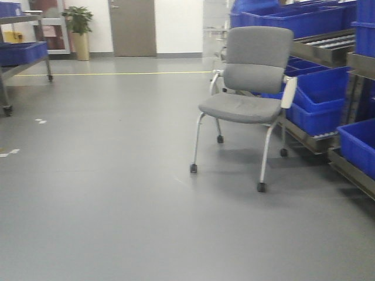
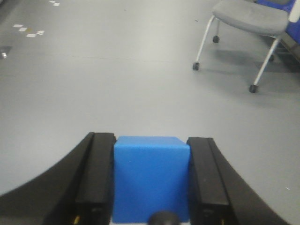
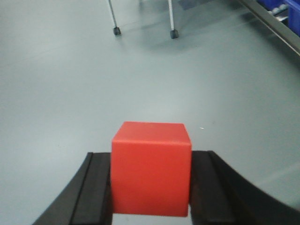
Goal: Sort and place red and blue blocks on shelf
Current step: 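Drive forward across the floor past the grey chair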
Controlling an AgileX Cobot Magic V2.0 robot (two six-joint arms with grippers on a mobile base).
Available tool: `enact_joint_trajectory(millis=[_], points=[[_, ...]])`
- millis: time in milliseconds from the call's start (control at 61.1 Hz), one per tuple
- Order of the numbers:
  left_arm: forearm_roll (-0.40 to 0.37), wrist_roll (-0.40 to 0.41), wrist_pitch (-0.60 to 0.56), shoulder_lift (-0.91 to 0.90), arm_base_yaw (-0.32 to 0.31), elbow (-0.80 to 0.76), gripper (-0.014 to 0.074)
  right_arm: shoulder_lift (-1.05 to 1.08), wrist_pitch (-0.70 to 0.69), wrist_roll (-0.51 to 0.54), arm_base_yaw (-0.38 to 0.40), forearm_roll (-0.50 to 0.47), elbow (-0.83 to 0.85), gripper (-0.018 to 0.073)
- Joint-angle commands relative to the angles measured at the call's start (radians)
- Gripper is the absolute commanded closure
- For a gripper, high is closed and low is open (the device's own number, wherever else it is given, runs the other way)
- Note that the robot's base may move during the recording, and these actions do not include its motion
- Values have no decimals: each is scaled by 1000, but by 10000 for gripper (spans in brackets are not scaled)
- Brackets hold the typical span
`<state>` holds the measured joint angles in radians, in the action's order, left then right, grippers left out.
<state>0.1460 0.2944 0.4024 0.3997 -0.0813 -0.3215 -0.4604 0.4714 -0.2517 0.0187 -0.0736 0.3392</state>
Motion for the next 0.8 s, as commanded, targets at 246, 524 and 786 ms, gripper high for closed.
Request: enact_joint_trajectory(millis=[246,524,786], points=[[3,7,-75,6,1,-28,472,-2,-77,5,5,4,26,492],[3,7,-75,6,1,-28,472,-2,-77,5,5,4,26,492],[3,7,-75,6,1,-28,472,-2,-77,5,5,4,26,492]])
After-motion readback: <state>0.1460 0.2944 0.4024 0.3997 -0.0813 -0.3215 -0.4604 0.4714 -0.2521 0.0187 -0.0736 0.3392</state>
